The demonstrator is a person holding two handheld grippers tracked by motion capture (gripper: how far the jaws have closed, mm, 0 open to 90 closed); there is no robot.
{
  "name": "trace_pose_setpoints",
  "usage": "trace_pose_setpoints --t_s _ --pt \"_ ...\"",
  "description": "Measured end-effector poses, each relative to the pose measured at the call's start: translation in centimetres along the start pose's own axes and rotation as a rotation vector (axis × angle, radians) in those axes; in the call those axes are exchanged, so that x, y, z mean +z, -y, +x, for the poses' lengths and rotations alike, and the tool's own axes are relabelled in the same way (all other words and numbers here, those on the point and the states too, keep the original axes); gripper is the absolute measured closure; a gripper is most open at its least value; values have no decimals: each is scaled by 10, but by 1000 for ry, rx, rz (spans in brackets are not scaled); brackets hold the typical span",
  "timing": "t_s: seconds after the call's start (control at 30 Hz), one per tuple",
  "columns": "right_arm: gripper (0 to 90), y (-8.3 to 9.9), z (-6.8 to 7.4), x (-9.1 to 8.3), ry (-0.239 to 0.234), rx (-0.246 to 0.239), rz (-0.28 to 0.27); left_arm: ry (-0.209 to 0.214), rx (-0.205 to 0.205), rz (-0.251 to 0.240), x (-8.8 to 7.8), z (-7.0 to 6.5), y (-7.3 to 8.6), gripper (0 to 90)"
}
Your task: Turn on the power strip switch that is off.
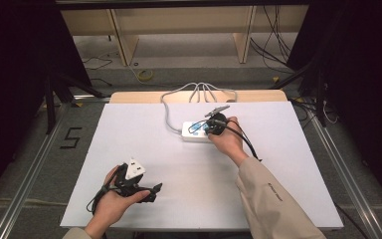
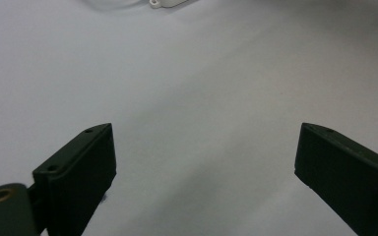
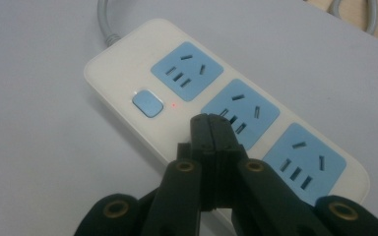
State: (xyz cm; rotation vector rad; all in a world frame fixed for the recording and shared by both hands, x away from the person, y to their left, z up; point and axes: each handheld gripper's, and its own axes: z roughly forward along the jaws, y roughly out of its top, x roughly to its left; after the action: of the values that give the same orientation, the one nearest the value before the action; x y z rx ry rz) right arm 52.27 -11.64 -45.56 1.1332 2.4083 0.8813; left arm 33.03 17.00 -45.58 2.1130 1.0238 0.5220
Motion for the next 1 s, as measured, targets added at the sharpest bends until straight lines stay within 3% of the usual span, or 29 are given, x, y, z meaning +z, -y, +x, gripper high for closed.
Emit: trace_pose_setpoints --t_s 1.0 --pt "900 -4 2 1 14 -2 28 -1 -2 0 0 -1 0 82"
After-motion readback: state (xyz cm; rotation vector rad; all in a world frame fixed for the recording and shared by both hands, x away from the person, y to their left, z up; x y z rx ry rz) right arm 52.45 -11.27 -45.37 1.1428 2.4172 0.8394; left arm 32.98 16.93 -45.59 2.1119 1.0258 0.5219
